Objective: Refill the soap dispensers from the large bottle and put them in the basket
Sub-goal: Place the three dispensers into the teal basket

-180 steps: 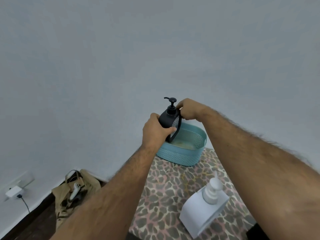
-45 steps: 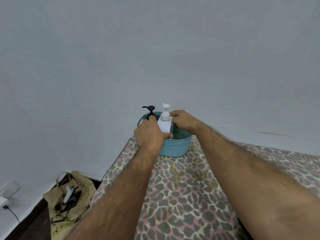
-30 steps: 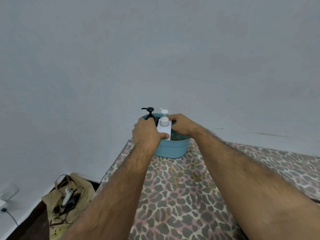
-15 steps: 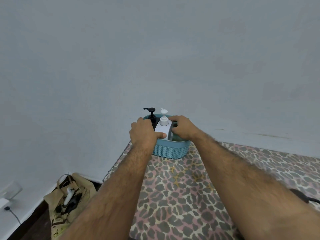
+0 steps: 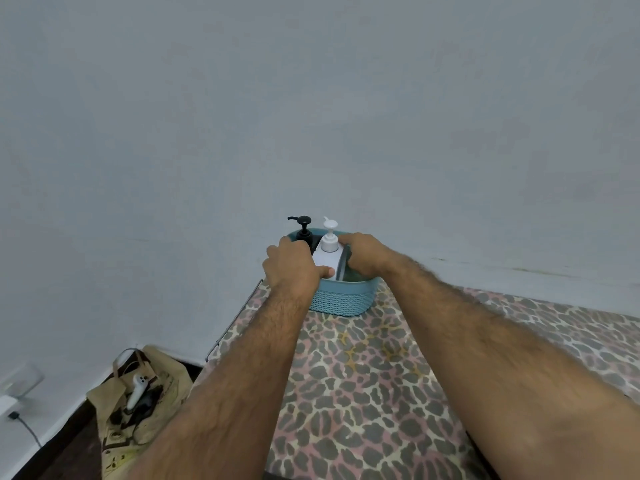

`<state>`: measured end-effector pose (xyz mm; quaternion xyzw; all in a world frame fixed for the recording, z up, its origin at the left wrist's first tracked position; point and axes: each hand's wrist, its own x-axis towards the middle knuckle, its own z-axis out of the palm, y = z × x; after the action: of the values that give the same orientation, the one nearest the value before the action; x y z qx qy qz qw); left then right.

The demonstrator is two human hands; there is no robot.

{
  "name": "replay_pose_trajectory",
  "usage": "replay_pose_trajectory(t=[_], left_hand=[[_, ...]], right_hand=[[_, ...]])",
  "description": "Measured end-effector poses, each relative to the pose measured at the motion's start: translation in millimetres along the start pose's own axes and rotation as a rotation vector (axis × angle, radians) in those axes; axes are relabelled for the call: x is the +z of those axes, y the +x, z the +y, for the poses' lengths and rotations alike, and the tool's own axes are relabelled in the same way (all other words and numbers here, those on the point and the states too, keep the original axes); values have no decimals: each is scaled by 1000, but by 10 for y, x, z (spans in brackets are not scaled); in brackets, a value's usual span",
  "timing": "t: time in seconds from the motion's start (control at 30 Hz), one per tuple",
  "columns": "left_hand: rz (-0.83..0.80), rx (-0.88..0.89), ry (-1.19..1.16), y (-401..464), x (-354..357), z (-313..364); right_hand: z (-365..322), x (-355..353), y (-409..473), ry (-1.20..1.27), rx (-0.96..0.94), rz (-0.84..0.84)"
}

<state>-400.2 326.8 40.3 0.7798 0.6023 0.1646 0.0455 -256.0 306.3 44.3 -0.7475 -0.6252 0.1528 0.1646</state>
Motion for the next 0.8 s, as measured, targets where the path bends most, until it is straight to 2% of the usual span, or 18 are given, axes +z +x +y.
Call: replay_pose_trajectory(t=[0.1,0.23,0.43,0.53,0.67,0.8], left_hand=[[-10,-7,15,-38,15,9],[92,37,-8,-191,18,-4],[293,192,-298,-544,-117,93],[251,309,-444,-761,-179,213],[189,436,-516,-1091,-240,386],[100,481,-581,-1495,-291,547]], right_hand=[[-26,-104,-111,-94,7,-79],[-21,-244,-255,-107,28,8],[20,-566,-571,-137,0,67],[54,-818,-824,-137,-11,79],[178,-1173,-1217,-103,-18,92],[401,-1420,-1729,109,-8,158]])
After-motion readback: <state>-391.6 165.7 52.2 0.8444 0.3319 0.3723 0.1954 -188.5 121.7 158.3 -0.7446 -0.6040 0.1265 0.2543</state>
